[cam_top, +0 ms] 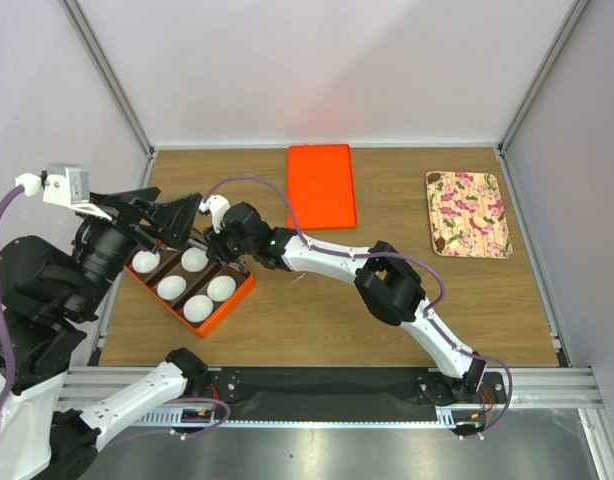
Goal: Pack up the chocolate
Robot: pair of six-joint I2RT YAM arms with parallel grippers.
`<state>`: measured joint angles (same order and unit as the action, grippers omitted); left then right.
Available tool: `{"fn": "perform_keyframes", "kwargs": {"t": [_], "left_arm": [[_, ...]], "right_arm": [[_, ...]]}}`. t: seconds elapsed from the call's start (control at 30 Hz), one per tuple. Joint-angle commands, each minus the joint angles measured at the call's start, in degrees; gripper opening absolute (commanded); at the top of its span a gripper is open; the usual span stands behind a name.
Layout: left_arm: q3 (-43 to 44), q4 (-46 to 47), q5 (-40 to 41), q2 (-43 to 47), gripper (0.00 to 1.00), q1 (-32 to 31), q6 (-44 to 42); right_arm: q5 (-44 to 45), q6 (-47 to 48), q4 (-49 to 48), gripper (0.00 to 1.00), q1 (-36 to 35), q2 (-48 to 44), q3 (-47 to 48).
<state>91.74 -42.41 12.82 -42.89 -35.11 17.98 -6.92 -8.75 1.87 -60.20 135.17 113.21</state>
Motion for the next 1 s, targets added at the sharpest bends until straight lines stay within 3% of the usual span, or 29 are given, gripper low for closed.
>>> {"fn": "perform_keyframes", "kwargs": {"t": [0.0, 0.27, 0.97], "left_arm": [[-0.86, 1.54, -0.69, 0.18, 1.0, 0.31, -0.05], [-0.95, 1.46, -0.6, 0.18, 1.0, 0.31, 0.13], [-1.39, 1.63, -0.16, 0.44, 1.0, 0.31, 0.04]], "right_arm": [[2.26, 3.65, -2.31, 0.32, -1.23, 1.32, 3.69], [2.96, 4.1, -2.75, 0.32, -1.67, 3.69, 4.39], [3.93, 5.41, -3.01, 0.45, -1.76, 5.19, 6.15]]}}
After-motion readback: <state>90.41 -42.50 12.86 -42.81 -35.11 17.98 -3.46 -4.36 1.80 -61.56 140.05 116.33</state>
